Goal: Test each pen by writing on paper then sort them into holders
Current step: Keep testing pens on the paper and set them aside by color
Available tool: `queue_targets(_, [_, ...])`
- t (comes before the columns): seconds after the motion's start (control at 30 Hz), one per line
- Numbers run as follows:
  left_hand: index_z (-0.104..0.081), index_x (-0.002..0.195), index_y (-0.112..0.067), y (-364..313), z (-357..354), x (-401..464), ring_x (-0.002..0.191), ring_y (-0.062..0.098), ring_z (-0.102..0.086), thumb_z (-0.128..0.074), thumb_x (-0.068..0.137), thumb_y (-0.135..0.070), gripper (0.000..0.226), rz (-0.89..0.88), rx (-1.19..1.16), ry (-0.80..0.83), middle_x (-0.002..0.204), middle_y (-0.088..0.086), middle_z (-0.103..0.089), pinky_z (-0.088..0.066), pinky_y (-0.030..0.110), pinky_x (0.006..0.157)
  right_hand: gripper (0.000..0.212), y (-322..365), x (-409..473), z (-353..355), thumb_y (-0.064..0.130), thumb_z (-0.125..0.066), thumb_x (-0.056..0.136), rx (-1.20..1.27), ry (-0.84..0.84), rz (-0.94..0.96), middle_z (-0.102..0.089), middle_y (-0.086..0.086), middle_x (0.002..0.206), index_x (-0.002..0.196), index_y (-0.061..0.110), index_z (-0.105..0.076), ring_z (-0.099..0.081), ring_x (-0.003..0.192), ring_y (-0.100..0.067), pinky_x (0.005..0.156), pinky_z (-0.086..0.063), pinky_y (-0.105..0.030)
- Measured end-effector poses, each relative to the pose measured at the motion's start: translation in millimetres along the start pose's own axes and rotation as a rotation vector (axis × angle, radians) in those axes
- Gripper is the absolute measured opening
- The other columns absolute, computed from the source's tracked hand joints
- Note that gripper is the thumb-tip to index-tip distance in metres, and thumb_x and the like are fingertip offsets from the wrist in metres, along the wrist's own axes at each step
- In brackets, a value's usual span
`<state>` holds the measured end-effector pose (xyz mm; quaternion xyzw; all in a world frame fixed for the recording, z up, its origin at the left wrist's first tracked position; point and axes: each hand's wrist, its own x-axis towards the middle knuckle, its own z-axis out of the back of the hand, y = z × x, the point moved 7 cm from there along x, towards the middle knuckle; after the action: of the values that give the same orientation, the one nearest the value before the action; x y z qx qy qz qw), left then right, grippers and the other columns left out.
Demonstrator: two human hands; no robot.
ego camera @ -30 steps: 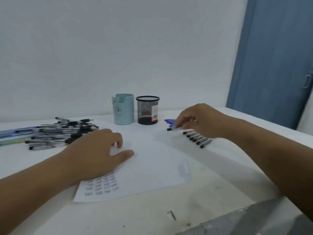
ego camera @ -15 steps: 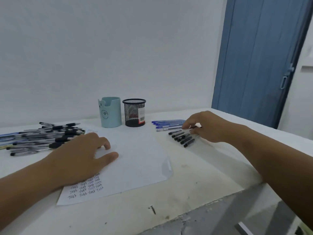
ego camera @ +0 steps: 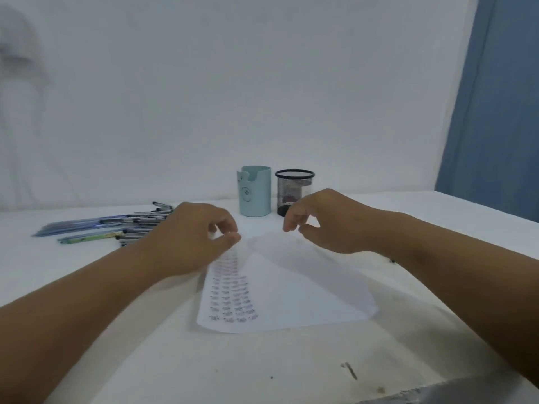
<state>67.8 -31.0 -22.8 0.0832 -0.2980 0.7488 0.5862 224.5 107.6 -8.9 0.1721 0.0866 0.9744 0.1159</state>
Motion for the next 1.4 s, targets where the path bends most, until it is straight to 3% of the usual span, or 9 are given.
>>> queue_targets(0.13, [-0.077,0.086,-0.022,36,27,1,0.084,0.008,-0.064,-0.069,0.091,-0.018,0.010,0.106,-0.040,-0.096,0.087,-0.011,-0.072,-0.050,0.022,0.079,0.022,38,42,-26,0.017,-0.059,0.094,0.038,0.042,0.087,-0.066,0.020,0.097,0.098,0.035,-0.069,-0.062,0.095,-0.004,0.086,-0.051,-0.024])
queue_targets(0.33, [-0.074,0.093,-0.023,124,70,-9,0.075,-0.003,-0.054,-0.050,0.089,0.005,0.037,0.339,0.032,-0.181,0.098,-0.010,-0.066,-0.038,0.006,0.056,0.015,74,83,-61,0.022,-0.058,0.096,0.056,0.109,0.185,-0.068,0.017,0.097,0.102,0.026,-0.072,-0.064,0.092,-0.006,0.077,-0.045,-0.017])
queue_targets(0.6, [-0.069,0.113,-0.015,208,100,-37,0.102,0.017,-0.048,-0.046,0.091,0.007,0.039,0.617,0.174,-0.143,0.118,0.002,-0.056,-0.036,0.024,0.086,0.010,77,84,-87,0.030,-0.060,0.096,0.081,-0.011,0.264,-0.065,0.019,0.094,0.095,0.029,-0.070,-0.057,0.091,0.000,0.084,-0.049,-0.024])
queue_targets(0.73, [-0.065,0.110,-0.028,234,98,-40,0.111,0.023,-0.055,-0.045,0.101,-0.011,0.028,0.683,0.133,-0.234,0.128,0.000,-0.060,-0.042,0.033,0.098,0.010,74,84,-90,0.031,-0.061,0.096,0.098,-0.043,0.300,-0.064,0.020,0.097,0.098,0.031,-0.071,-0.057,0.095,0.002,0.087,-0.046,-0.020])
queue_targets(0.83, [-0.062,0.122,-0.035,250,86,-38,0.124,0.023,-0.051,-0.039,0.104,-0.022,0.032,0.730,0.196,-0.124,0.138,-0.004,-0.056,-0.037,0.044,0.112,0.010,72,85,-92,0.030,-0.063,0.095,0.119,-0.043,0.299,-0.065,0.020,0.096,0.099,0.030,-0.072,-0.056,0.096,0.002,0.083,-0.042,-0.012])
queue_targets(0.97, [-0.055,0.130,-0.039,258,80,-32,0.129,0.024,-0.046,-0.036,0.102,-0.021,0.039,0.770,0.266,-0.058,0.145,-0.005,-0.052,-0.030,0.043,0.114,0.009,73,84,-91,0.028,-0.063,0.095,0.129,-0.035,0.306,-0.065,0.019,0.096,0.098,0.029,-0.072,-0.054,0.096,0.004,0.080,-0.037,-0.005])
queue_targets(1.17, [-0.050,0.138,-0.039,254,88,-16,0.126,0.025,-0.041,-0.042,0.094,-0.011,0.053,0.798,0.462,-0.107,0.135,0.000,-0.050,-0.028,0.036,0.093,0.008,72,84,-92,0.029,-0.063,0.095,0.142,-0.024,0.267,-0.063,0.020,0.095,0.097,0.031,-0.071,-0.052,0.100,0.004,0.080,-0.038,-0.005])
queue_targets(1.3, [-0.038,0.153,-0.021,259,85,-4,0.146,0.026,-0.032,-0.040,0.102,-0.007,0.052,0.771,0.409,0.155,0.160,0.000,-0.033,-0.029,0.034,0.116,0.008,72,84,-92,0.030,-0.062,0.095,0.138,-0.022,0.267,-0.063,0.021,0.097,0.097,0.034,-0.069,-0.053,0.097,0.003,0.082,-0.040,-0.010])
queue_targets(1.4, [-0.042,0.151,-0.007,258,83,0,0.145,0.029,-0.036,-0.039,0.104,-0.003,0.046,0.747,0.354,0.188,0.158,0.013,-0.038,-0.028,0.032,0.115,0.007,71,84,-93,0.030,-0.062,0.095,0.141,-0.017,0.266,-0.062,0.022,0.096,0.095,0.035,-0.068,-0.053,0.097,0.003,0.084,-0.041,-0.012])
